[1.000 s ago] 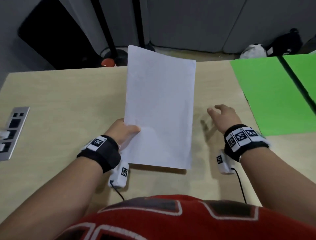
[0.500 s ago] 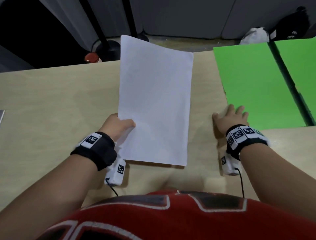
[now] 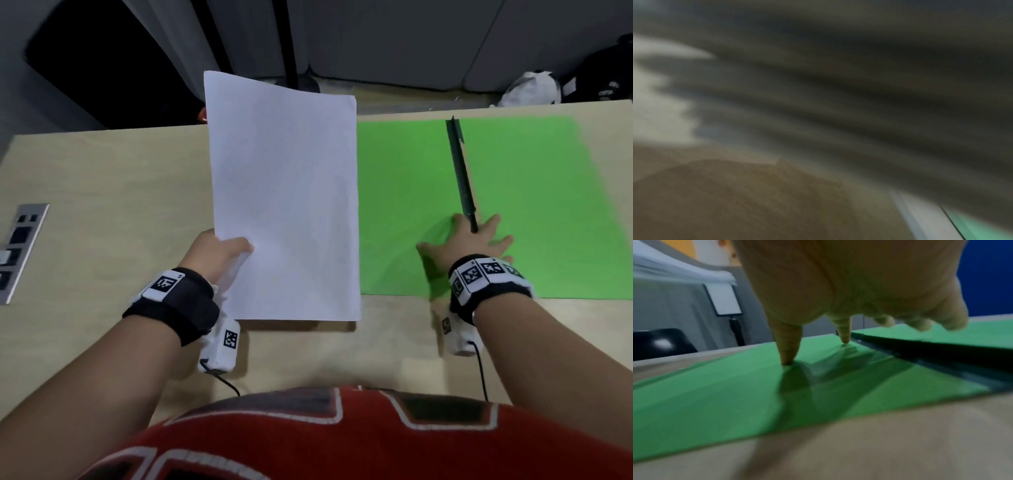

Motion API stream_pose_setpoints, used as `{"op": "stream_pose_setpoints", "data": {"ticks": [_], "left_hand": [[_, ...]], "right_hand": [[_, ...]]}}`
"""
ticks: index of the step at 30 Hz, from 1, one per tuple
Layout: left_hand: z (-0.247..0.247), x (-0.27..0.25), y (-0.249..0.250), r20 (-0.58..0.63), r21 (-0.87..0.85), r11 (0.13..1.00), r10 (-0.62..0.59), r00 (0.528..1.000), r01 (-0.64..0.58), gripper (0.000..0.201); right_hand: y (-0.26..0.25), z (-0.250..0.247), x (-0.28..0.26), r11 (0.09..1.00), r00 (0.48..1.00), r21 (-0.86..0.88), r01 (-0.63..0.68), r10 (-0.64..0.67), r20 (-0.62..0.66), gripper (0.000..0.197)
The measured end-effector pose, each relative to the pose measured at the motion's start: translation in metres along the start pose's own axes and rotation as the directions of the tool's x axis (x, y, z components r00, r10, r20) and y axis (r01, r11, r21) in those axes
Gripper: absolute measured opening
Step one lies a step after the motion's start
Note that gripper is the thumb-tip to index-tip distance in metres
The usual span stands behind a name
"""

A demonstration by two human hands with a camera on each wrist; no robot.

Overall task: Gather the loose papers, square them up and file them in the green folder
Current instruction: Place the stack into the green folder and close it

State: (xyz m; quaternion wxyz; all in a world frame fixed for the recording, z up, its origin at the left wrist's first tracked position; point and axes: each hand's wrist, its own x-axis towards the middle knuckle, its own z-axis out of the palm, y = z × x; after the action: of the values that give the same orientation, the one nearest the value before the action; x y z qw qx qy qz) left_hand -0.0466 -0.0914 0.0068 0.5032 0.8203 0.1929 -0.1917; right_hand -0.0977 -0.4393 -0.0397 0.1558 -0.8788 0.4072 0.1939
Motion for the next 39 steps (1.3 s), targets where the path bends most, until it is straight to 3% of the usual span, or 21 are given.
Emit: {"op": "stream_pose_setpoints", "data": {"ticks": [3,8,11,13,16,18,19,22,25,26,29,31,34,35,37,39], "left_hand": [[-0.015,-0.001,-0.009,-0.012,-0.018,1.000,-0.017,1.000,0.016,0.034],[-0.040,0.003,-0.019,-0.009,-0.046,0.999,-0.001,1.000,0.000,0.025],[-0.060,0.009,-0.028,-0.017,-0.043,0.999,0.020,1.000,-0.020,0.008],[-0.073,0.010,-0.036,-0.034,-0.075,0.997,0.017,0.999,-0.019,0.005],[-0.093,0.010,-0.049,-0.032,-0.126,0.992,0.014,0.999,-0.018,0.005],[-0.101,0.015,-0.058,-0.036,-0.167,0.986,-0.006,0.999,0.000,0.006],[-0.129,0.017,-0.071,-0.040,-0.194,0.981,-0.001,0.999,-0.006,0.007],[-0.125,0.020,-0.074,-0.019,-0.201,0.980,0.008,1.000,-0.011,0.003],[-0.120,0.021,-0.077,0.040,-0.300,0.953,0.047,0.998,-0.033,0.009],[-0.116,0.022,-0.077,0.065,-0.327,0.944,0.060,0.996,-0.036,0.016],[-0.098,0.025,-0.072,0.141,-0.339,0.940,0.091,0.986,-0.038,0.027],[-0.085,0.030,-0.068,0.201,-0.316,0.948,0.095,0.975,-0.028,0.030],[-0.068,0.036,-0.061,0.301,-0.166,0.984,0.113,0.947,-0.065,0.053],[-0.062,0.035,-0.058,0.338,-0.117,0.989,0.123,0.933,-0.088,0.051],[-0.046,0.035,-0.053,0.374,-0.057,0.988,0.155,0.914,-0.144,0.046],[-0.030,0.032,-0.044,0.395,-0.003,0.979,0.188,0.899,-0.203,0.053]], "right_hand": [[-0.007,0.008,-0.010,1.000,0.993,0.013,0.015,-0.016,0.119,0.097],[-0.056,0.030,-0.064,0.960,0.939,-0.065,0.272,-0.250,0.237,0.088],[-0.085,0.049,-0.097,0.868,0.834,-0.037,0.495,-0.463,0.300,0.071],[-0.100,0.055,-0.116,0.813,0.749,0.055,0.580,-0.559,0.355,0.071],[-0.114,0.063,-0.134,0.789,0.657,0.199,0.582,-0.600,0.457,0.075],[-0.114,0.064,-0.138,0.777,0.631,0.266,0.570,-0.622,0.464,0.069],[-0.133,0.076,-0.157,0.781,0.653,0.313,0.540,-0.624,0.429,0.062],[-0.131,0.066,-0.156,0.745,0.767,0.577,0.336,-0.571,0.292,0.036],[-0.138,0.066,-0.162,0.728,0.788,0.652,0.209,-0.521,0.329,0.077],[-0.141,0.066,-0.164,0.721,0.785,0.661,0.209,-0.527,0.326,0.082],[-0.140,0.066,-0.164,0.671,0.799,0.719,0.181,-0.526,0.290,0.059],[-0.136,0.062,-0.156,0.672,0.842,0.702,0.238,-0.503,0.196,0.050],[-0.126,0.049,-0.147,0.707,0.888,0.628,0.326,-0.457,0.053,0.026],[-0.120,0.046,-0.142,0.705,0.901,0.624,0.336,-0.434,0.006,0.018],[-0.111,0.041,-0.133,0.703,0.911,0.608,0.369,-0.405,-0.084,0.013],[-0.100,0.037,-0.122,0.702,0.918,0.608,0.371,-0.376,-0.126,0.013]]}}
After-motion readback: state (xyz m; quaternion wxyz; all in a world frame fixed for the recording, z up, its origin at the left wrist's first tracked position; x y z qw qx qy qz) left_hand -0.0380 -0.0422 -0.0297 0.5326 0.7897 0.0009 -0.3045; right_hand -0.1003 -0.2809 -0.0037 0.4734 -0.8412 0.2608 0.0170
